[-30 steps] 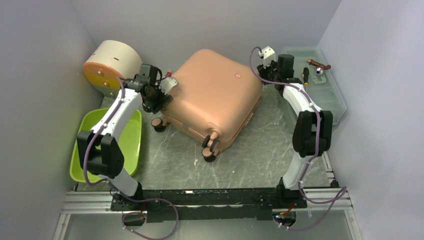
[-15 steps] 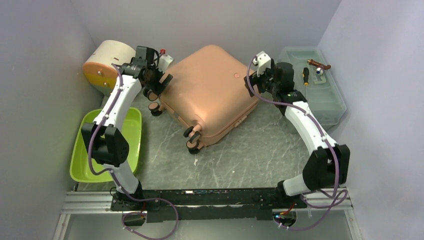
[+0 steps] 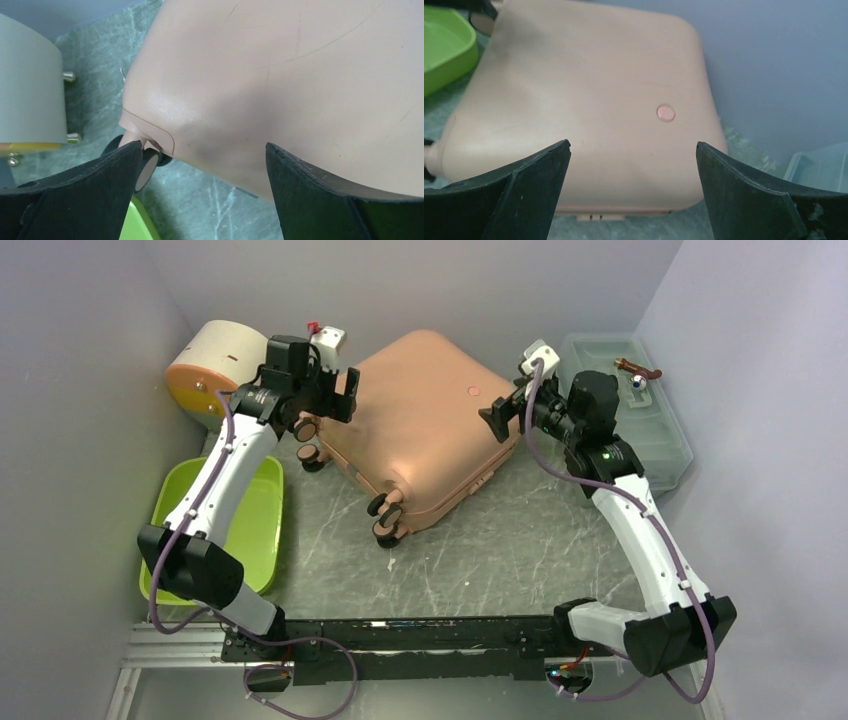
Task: Open, take out, and arrange the luggage
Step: Adjust the luggage at the center of the board.
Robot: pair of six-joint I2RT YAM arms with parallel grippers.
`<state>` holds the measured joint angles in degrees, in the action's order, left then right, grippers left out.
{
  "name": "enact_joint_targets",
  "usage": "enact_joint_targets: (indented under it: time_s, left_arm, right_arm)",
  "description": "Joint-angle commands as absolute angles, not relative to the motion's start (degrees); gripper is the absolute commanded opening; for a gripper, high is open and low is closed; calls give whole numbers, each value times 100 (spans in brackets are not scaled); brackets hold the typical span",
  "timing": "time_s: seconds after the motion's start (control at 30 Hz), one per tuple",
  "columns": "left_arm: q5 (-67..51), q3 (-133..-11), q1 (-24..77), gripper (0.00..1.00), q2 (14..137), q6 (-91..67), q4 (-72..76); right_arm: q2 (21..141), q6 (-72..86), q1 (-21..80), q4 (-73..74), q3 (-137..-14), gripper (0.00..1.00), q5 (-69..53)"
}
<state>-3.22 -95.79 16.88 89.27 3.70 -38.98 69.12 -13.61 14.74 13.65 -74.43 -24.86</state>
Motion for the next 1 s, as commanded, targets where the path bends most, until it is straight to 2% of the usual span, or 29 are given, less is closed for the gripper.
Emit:
enact_joint_targets:
  time_s: [0.0, 0.47, 0.67, 0.97]
  left_arm:
    - [-514, -9367, 1652, 100, 8547, -467, -3524]
    - [440, -9269, 1652, 100, 8473, -1329, -3693]
    - [357, -9243, 1652, 100, 8698, -1168, -3870]
    - [-75, -8021, 1627, 99, 8176, -533, -3464]
  right_arm:
    - [6678, -1875, 1448, 1450, -6850, 100, -2347]
    - [6223, -2155, 373, 1344, -5633, 100, -2340]
    - [6129, -2364, -328, 1258, -5218, 100, -2482]
    - [6202, -2607, -449, -46, -4206, 92, -2888]
